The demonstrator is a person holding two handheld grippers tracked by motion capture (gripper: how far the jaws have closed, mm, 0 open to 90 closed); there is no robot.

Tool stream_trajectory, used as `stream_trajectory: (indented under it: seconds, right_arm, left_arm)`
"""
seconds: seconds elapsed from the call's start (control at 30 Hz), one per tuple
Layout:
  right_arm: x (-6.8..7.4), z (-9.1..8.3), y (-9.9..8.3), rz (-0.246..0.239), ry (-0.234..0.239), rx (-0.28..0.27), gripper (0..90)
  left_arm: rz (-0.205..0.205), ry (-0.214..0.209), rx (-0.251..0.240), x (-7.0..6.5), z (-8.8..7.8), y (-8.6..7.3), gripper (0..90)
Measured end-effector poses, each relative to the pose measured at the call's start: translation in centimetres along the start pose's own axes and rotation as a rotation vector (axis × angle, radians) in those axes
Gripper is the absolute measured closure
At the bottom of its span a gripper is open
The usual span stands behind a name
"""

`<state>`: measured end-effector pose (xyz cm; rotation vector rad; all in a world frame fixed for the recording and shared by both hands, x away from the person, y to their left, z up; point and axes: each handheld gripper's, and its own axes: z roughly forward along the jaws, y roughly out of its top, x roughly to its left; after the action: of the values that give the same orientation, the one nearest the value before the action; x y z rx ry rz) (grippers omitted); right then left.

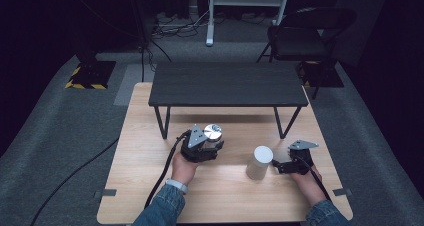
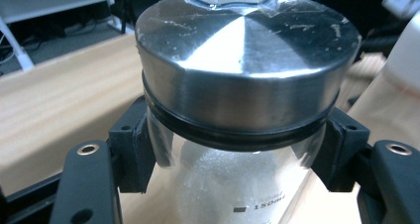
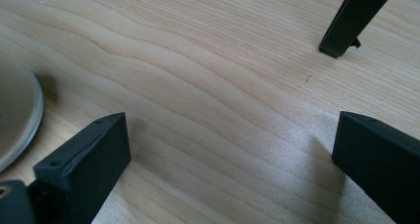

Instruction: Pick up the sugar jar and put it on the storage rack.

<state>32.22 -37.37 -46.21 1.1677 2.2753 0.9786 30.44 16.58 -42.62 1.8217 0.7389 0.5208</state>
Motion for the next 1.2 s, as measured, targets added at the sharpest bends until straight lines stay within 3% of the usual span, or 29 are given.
stream_trajectory:
  seconds: [0.13, 0.17, 0.23, 0.37, 0.4, 0.47, 0.57, 0.6, 0.63, 0.67, 0.7, 0.87, 1.07, 1.2]
  right_arm:
    - [0.0, 0.0, 0.0, 0.0, 0.0, 0.0, 1.1]
    - [0.0, 0.0, 0.0, 0.0, 0.0, 0.0, 1.1]
    - [0.0, 0.0, 0.0, 0.0, 0.0, 0.0, 1.1]
    - [0.0, 0.0, 0.0, 0.0, 0.0, 0.0, 1.1]
    - [0.0, 0.0, 0.0, 0.0, 0.0, 0.0, 1.1]
    - [0.0, 0.0, 0.0, 0.0, 0.0, 0.0, 1.1]
    - [0.0, 0.0, 0.0, -0.001, 0.001, 0.0, 1.1]
    - [0.0, 0.0, 0.0, -0.002, 0.001, 0.0, 1.1]
    - [-0.1, 0.0, 0.0, -0.002, 0.002, 0.0, 1.1]
    - [-0.1, 0.0, 0.0, -0.002, 0.002, 0.0, 1.1]
    - [-0.1, 0.0, 0.0, -0.003, 0.003, 0.0, 1.1]
    - [-0.1, 0.0, 0.0, -0.004, 0.004, 0.0, 1.2]
    - [-0.1, 0.0, 0.0, -0.004, 0.005, 0.0, 1.2]
    - [-0.1, 0.0, 0.0, -0.007, 0.008, 0.0, 1.2]
  left_arm:
    - [0.013, -0.006, -0.007, 0.3, -0.9, 2.4, 31.0]
    - [0.041, -0.013, -0.008, 0.3, -1.3, 4.0, 30.9]
    - [0.055, -0.015, -0.013, 0.4, -1.6, 5.2, 30.9]
    - [0.056, -0.019, -0.031, 0.7, -2.1, 7.2, 30.9]
    - [0.043, -0.022, -0.038, 1.0, -2.3, 8.6, 31.0]
    - [0.041, -0.026, -0.036, 1.1, -2.4, 9.4, 31.0]
    - [0.044, -0.032, -0.043, 1.8, -2.5, 12.2, 30.9]
    - [0.044, -0.032, -0.043, 1.8, -2.5, 12.2, 31.0]
    - [0.066, -0.03, -0.04, 1.9, -2.4, 13.5, 30.9]
    - [0.066, -0.03, -0.04, 1.9, -2.4, 13.5, 30.9]
    - [0.087, -0.02, -0.036, 1.9, -2.1, 14.5, 30.9]
    - [0.082, 0.005, -0.026, 2.3, -0.8, 16.1, 31.0]
    - [0.066, 0.035, -0.015, 3.0, 0.5, 16.9, 30.9]
    - [0.017, 0.051, -0.019, 3.8, 1.6, 16.8, 30.9]
